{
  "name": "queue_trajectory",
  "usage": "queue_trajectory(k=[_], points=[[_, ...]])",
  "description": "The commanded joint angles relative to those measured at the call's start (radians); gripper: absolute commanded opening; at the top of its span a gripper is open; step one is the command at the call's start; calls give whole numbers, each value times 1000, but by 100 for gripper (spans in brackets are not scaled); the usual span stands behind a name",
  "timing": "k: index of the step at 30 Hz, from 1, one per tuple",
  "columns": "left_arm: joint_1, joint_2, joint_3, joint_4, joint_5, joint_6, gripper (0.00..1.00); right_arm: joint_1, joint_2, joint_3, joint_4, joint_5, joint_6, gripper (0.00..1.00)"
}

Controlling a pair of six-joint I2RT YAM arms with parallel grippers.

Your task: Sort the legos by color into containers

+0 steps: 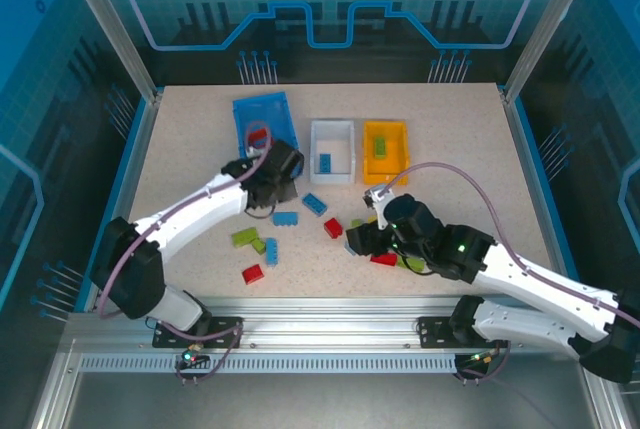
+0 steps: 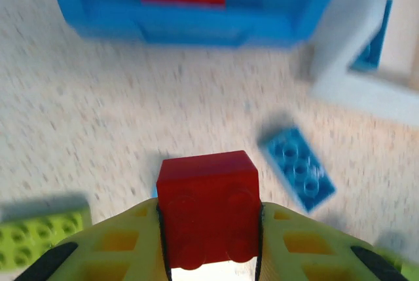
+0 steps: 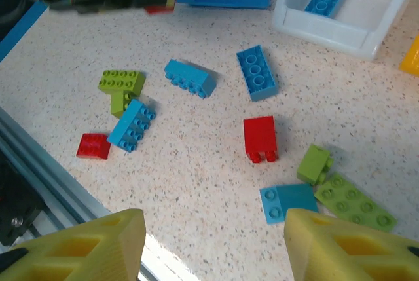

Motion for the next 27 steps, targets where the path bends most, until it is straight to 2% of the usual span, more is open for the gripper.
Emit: queue_trajectory(k=[1, 7, 14, 20, 24, 27], points=[[78, 95, 113, -10, 43, 167, 25, 10, 42, 60, 90, 30, 17, 60], [199, 311, 301, -1, 99, 241, 24, 6, 118, 133, 158, 55, 47, 60], [247, 479, 448, -26, 125, 269, 29, 1, 152, 152, 115, 100, 86, 61], [246, 467, 430, -31, 140, 246, 49, -44, 137, 137, -91, 233, 257, 60], [246, 410, 393, -27, 138, 233, 53, -91, 133, 118, -234, 257, 372, 60], [244, 357, 370, -23, 150, 223, 55, -137, 125, 113, -390, 272, 526, 59]])
